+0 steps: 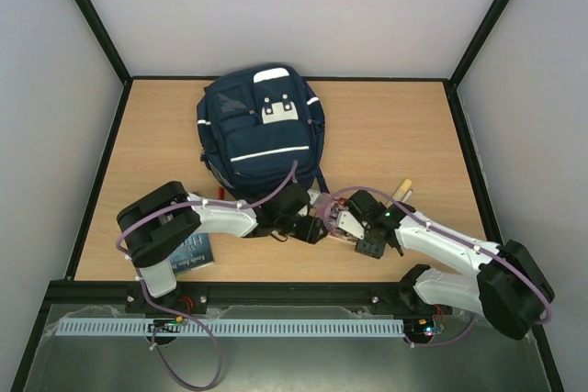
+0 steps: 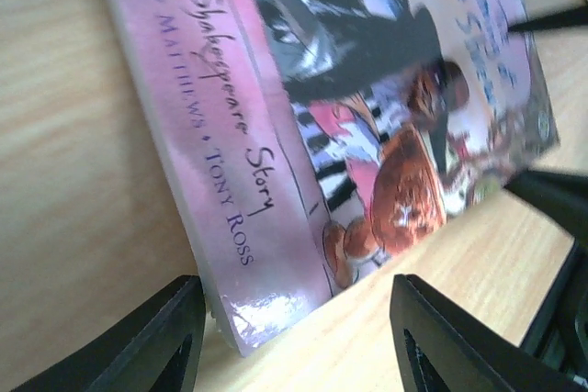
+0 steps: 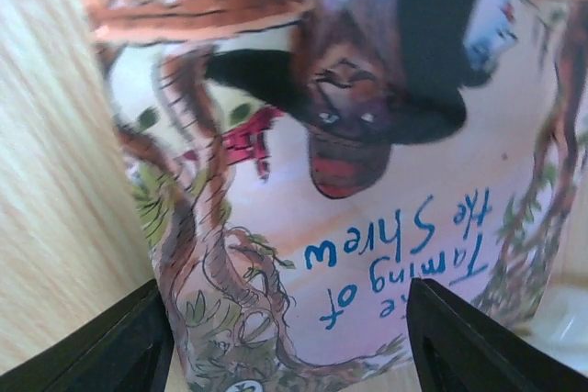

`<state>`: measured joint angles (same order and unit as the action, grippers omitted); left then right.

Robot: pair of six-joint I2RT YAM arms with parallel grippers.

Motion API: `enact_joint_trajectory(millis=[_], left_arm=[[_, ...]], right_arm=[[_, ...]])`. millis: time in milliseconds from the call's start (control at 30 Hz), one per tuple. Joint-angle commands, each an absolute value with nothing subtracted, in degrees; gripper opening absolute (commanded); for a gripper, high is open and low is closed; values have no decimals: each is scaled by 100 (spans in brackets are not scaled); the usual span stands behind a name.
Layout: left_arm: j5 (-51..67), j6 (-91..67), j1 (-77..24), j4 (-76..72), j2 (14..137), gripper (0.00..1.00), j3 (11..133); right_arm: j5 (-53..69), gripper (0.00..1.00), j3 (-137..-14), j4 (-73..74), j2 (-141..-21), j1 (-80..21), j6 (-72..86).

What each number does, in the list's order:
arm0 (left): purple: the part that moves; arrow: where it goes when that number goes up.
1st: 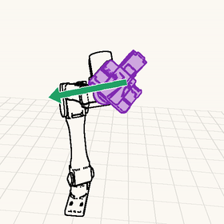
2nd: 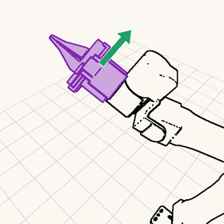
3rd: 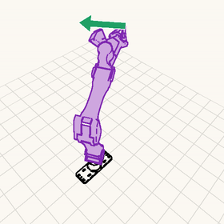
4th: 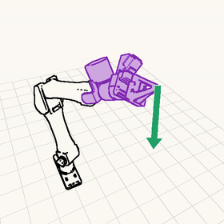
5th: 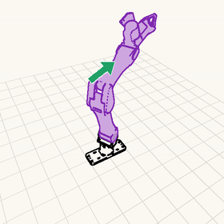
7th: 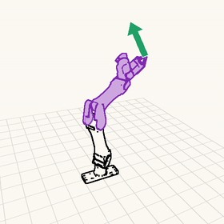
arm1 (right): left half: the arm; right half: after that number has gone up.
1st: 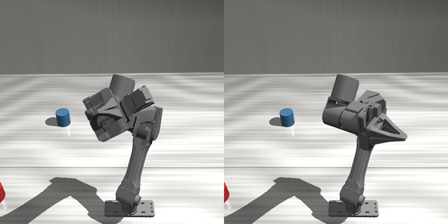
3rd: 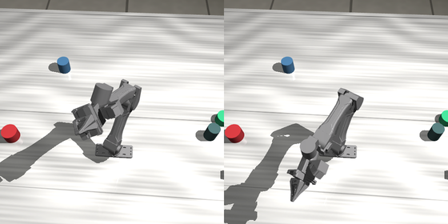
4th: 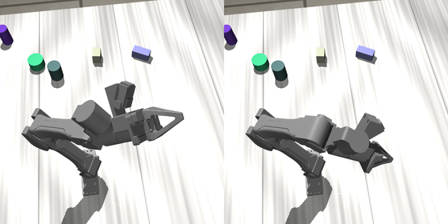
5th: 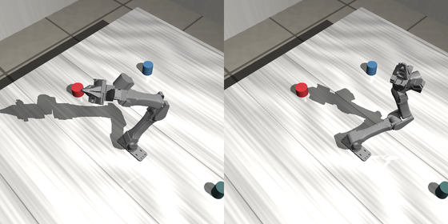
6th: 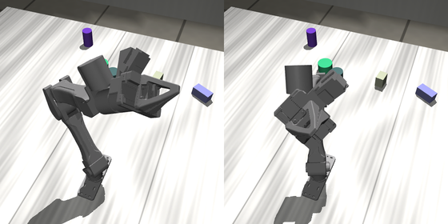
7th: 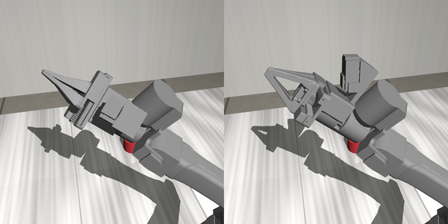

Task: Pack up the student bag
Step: Adjust the book at the center of the board.

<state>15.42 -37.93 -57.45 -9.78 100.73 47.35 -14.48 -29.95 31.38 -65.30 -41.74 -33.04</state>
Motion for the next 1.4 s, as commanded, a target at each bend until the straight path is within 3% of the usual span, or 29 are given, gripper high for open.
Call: enact_joint_trajectory(millis=[0,200,400,533,767,1100,1367], left_arm=[[1343,-3780,-6175,-700,10021,58,4724],[1318,-3510,-6285,-114,9504,58,4828],[1230,-2707,-6105,981,9260,64,5637],[1177,-2405,-5687,1269,9684,77,6371],[1911,-2150,-4989,1022,10996,84,7646],[2872,-2112,-4864,614,12478,81,8856],[3137,-2134,-4932,962,13298,78,9477]], right_arm=[[-1772,69,-2772,3167,-6247,-3709,-3770],[-1511,69,-2779,3049,-6063,-2697,-4339],[-822,72,-3200,3807,-5430,-2552,-4406],[-45,73,-3514,4628,-5178,-2522,-4435],[466,72,-3745,4963,-5563,-2373,-4057],[294,70,-3808,4638,-6560,-1104,-4241],[-217,70,-3284,3942,-6658,-1022,-4438]])
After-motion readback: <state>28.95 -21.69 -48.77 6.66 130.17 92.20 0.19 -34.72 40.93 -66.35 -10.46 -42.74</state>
